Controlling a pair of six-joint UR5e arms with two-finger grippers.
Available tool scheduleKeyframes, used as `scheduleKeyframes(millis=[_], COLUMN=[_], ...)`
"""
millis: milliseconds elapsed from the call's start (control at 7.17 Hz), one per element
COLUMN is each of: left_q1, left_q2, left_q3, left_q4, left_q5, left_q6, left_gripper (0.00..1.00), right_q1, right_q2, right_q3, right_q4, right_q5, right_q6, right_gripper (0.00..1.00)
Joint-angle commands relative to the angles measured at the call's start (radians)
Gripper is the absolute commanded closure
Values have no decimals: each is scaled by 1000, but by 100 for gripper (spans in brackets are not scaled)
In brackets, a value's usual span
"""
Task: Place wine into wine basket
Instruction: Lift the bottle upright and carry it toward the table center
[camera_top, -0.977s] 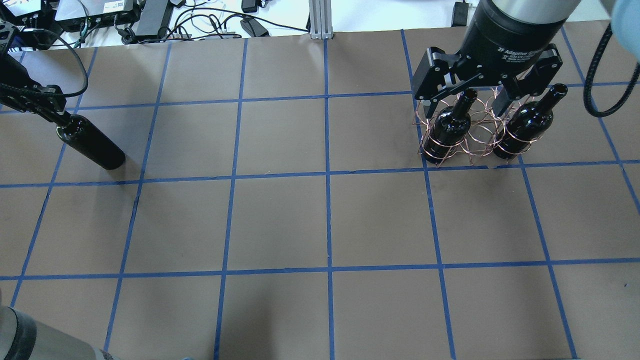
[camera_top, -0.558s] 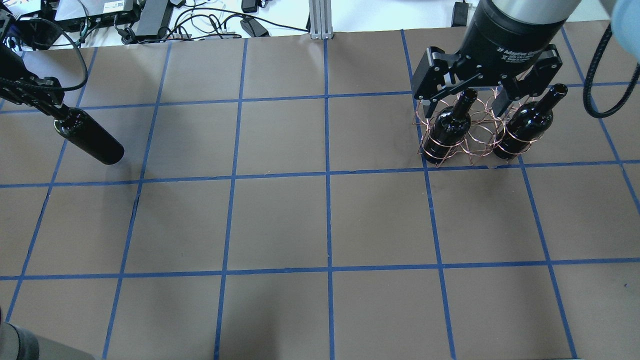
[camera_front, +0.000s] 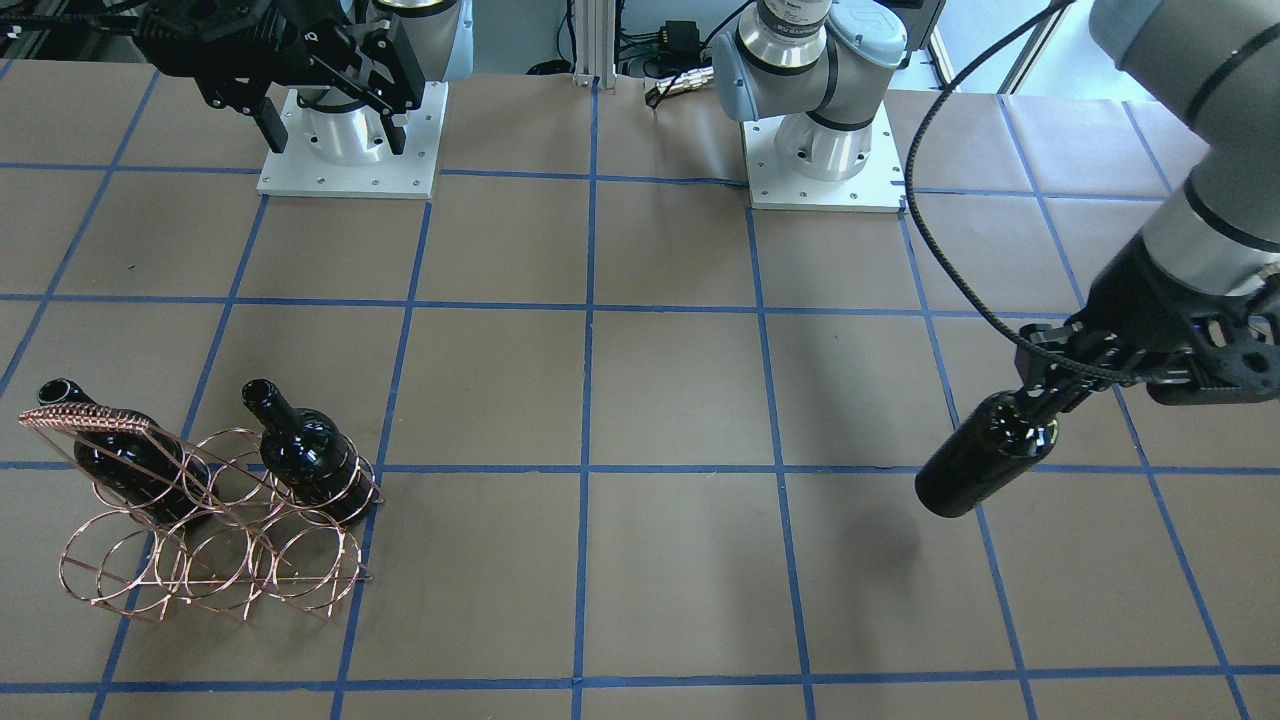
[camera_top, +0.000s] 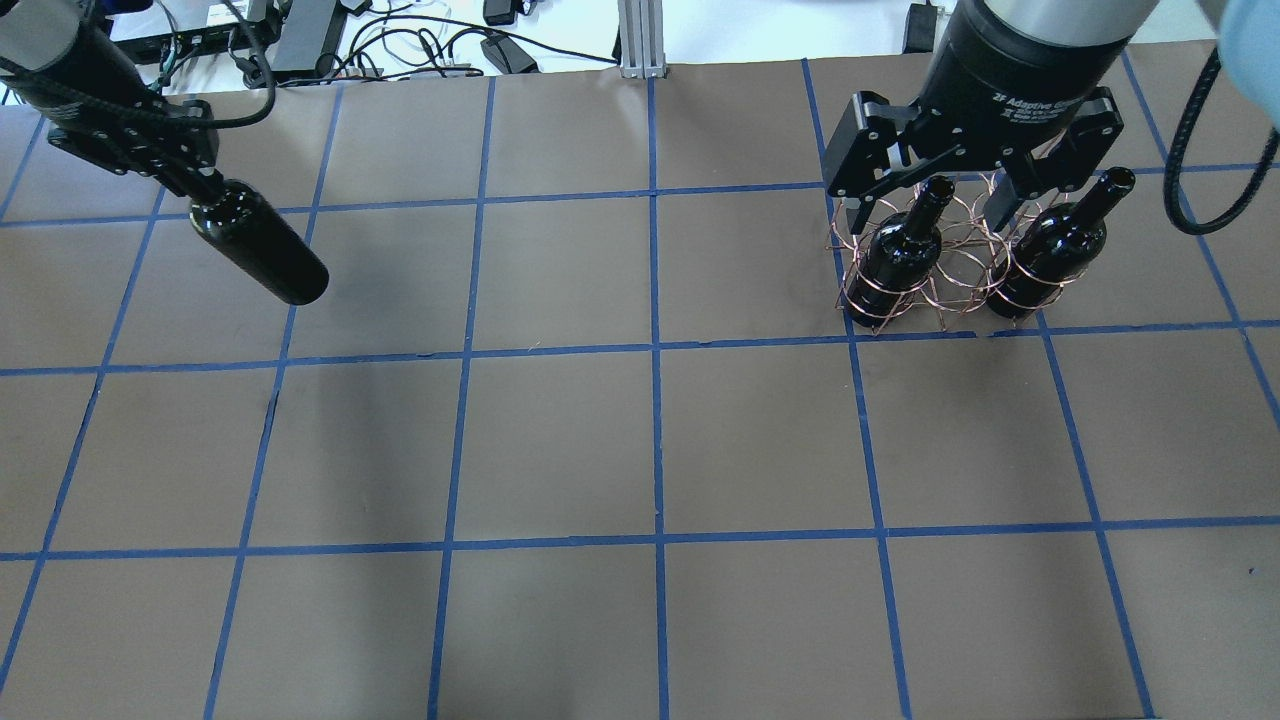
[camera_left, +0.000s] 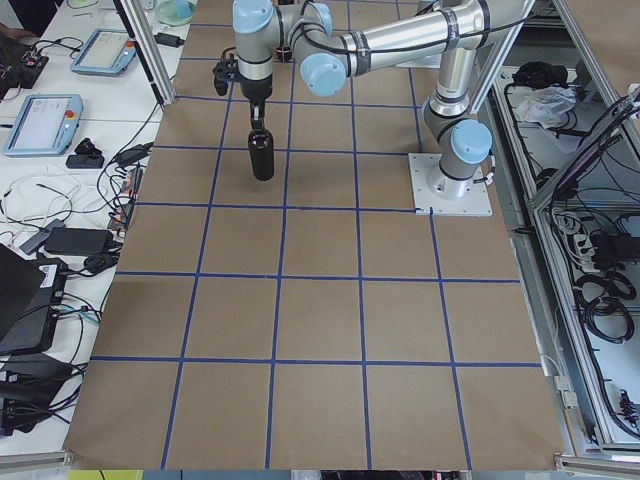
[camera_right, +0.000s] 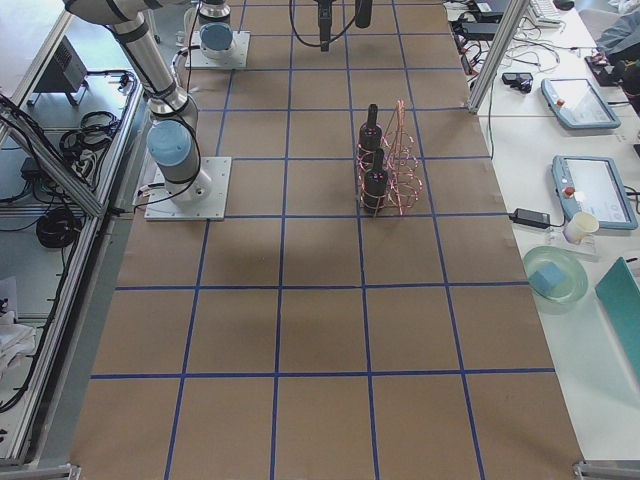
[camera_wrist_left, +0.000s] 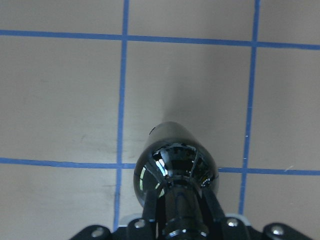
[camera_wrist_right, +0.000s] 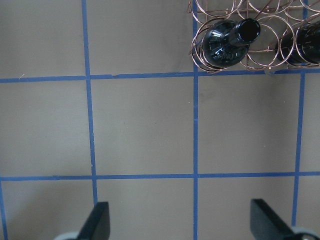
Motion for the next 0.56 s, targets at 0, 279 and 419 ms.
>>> scheduleKeyframes(millis=[0, 279, 419], left_q1=[-168, -307, -339], left_q2=[26, 41, 44], left_q3=[-11, -66, -81], left_q4=[-1, 13, 16], left_q5=[-6, -1, -3], left_q6=[-232, -397, -414], left_gripper=[100, 100, 100], right_q1=[0, 0, 0], right_q2=[2, 2, 2], right_q3=[0, 0, 0], right_q4=[1, -1, -1], right_q5=[-3, -3, -3], right_q6=[-1, -1, -1], right_gripper=[0, 0, 0])
